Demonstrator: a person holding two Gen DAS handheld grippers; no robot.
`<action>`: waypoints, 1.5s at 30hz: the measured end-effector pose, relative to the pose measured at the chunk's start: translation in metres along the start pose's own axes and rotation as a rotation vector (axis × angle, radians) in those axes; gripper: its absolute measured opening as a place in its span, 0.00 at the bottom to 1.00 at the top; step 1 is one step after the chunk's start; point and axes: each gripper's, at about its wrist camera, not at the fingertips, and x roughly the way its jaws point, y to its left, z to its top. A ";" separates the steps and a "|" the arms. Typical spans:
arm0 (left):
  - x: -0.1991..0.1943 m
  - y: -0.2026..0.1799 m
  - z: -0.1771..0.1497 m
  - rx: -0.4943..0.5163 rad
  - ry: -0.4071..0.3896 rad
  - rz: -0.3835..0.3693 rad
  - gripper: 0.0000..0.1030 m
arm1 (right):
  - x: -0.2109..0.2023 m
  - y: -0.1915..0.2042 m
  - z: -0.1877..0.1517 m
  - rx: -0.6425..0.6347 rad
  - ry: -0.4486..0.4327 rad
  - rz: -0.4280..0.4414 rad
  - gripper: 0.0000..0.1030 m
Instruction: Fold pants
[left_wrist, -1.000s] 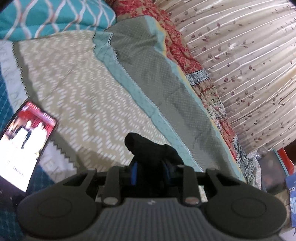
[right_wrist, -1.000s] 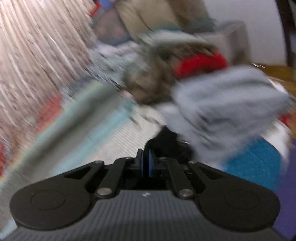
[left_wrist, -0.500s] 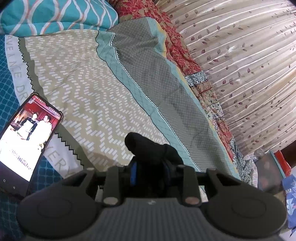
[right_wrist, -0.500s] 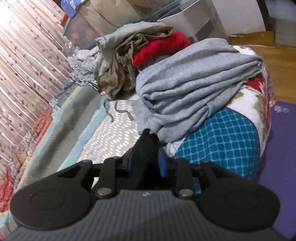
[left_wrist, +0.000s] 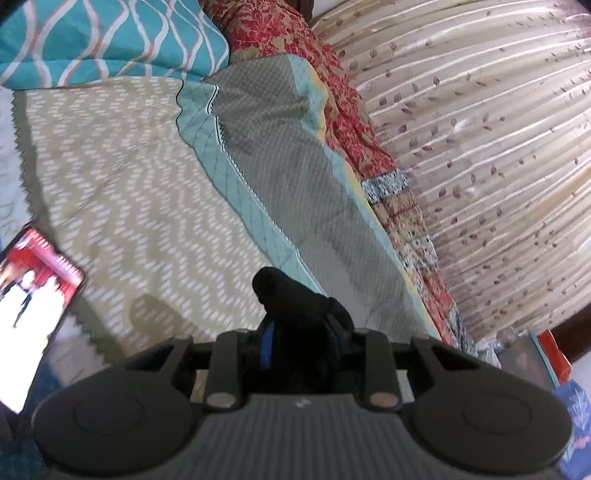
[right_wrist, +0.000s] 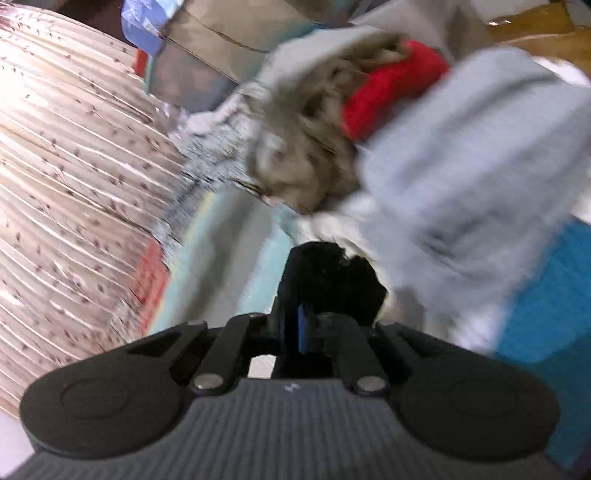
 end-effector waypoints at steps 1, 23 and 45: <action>0.009 -0.001 0.003 -0.012 -0.005 0.004 0.24 | 0.018 0.011 0.007 -0.020 0.005 -0.012 0.08; 0.017 0.013 -0.012 0.014 0.075 0.040 0.33 | 0.031 -0.021 -0.011 -0.089 0.061 0.024 0.58; -0.061 0.057 -0.090 -0.051 0.310 0.071 0.64 | -0.047 -0.127 -0.061 0.010 0.160 -0.064 0.50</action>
